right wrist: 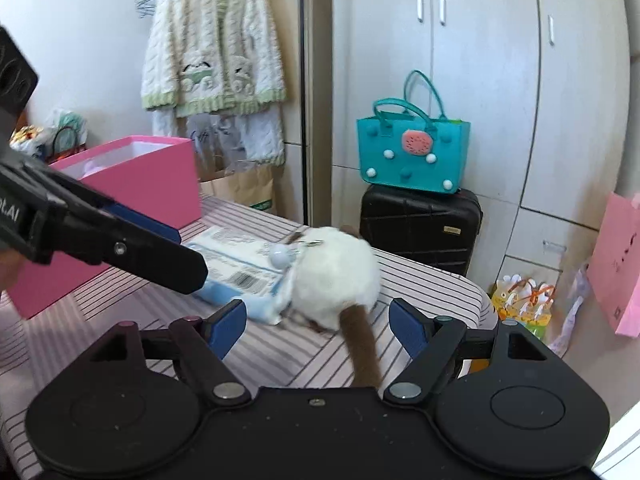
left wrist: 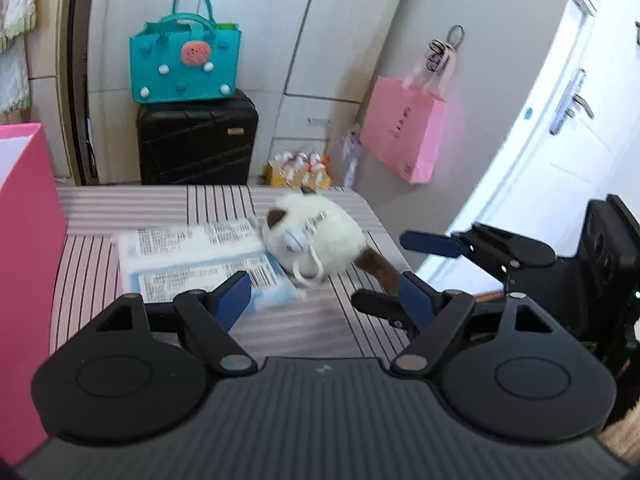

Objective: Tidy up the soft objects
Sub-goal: 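Lower both tools and close them on the white cat plush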

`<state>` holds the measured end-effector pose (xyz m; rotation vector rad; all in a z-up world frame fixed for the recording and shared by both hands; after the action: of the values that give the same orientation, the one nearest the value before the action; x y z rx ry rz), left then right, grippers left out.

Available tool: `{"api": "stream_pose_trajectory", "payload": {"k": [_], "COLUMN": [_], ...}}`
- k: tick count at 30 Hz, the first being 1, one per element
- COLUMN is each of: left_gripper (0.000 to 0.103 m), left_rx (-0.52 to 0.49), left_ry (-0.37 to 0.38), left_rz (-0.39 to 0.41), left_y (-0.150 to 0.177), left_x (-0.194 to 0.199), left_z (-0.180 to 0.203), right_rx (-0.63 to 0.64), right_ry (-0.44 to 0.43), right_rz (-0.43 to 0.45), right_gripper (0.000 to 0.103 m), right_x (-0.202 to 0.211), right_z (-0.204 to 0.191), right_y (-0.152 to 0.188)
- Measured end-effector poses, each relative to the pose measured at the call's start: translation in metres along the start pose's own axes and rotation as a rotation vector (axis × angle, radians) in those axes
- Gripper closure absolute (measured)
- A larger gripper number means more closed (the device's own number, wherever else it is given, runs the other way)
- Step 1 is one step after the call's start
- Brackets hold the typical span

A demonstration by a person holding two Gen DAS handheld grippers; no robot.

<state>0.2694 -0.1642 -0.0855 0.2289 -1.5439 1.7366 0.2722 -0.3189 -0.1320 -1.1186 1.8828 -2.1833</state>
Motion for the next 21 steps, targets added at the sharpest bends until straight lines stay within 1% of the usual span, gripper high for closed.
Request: {"api": "stream_pose_trajectory", "payload": {"k": [4, 7, 10, 15, 18, 21], "left_gripper": [0.023, 0.023, 0.023, 0.023, 0.023, 0.023], "left_rx": [0.007, 0.020, 0.047, 0.130, 0.144, 0.157], "left_ry": [-0.035, -0.050, -0.042, -0.021, -0.037, -0.049], "left_rz": [0.036, 0.033, 0.018, -0.023, -0.016, 0.007], "left_y": [-0.007, -0.010, -0.012, -0.012, -0.013, -0.017], "left_x": [-0.019, -0.031, -0.043, -0.063, -0.071, -0.076], "left_z": [-0.003, -0.004, -0.005, -0.008, -0.009, -0.011], "right_rx": [-0.006, 0.025, 0.060, 0.074, 0.093, 0.099], "right_ry": [0.016, 0.005, 0.014, 0.005, 0.004, 0.000], "right_rz": [-0.001, -0.017, -0.042, -0.078, -0.083, -0.079], "right_gripper": [0.021, 0.021, 0.021, 0.021, 0.021, 0.021], "right_x": [-0.016, -0.026, -0.037, -0.052, -0.055, -0.057], "right_z": [0.012, 0.012, 0.011, 0.012, 0.011, 0.013], "right_y": [0.000, 0.001, 0.001, -0.001, -0.002, -0.006]}}
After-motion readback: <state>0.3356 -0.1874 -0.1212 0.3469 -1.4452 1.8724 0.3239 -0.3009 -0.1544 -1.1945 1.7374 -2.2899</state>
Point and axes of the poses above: each gripper's, at about its wrist camera, not at the fingertips, and x roughly against the way its jaws point, z to its right, y to its underside, the point moved 4 cm from there along -x, roughly the way its jaws point, and after that the axes turned 4 degrees about -y, right-handed, at the moved point
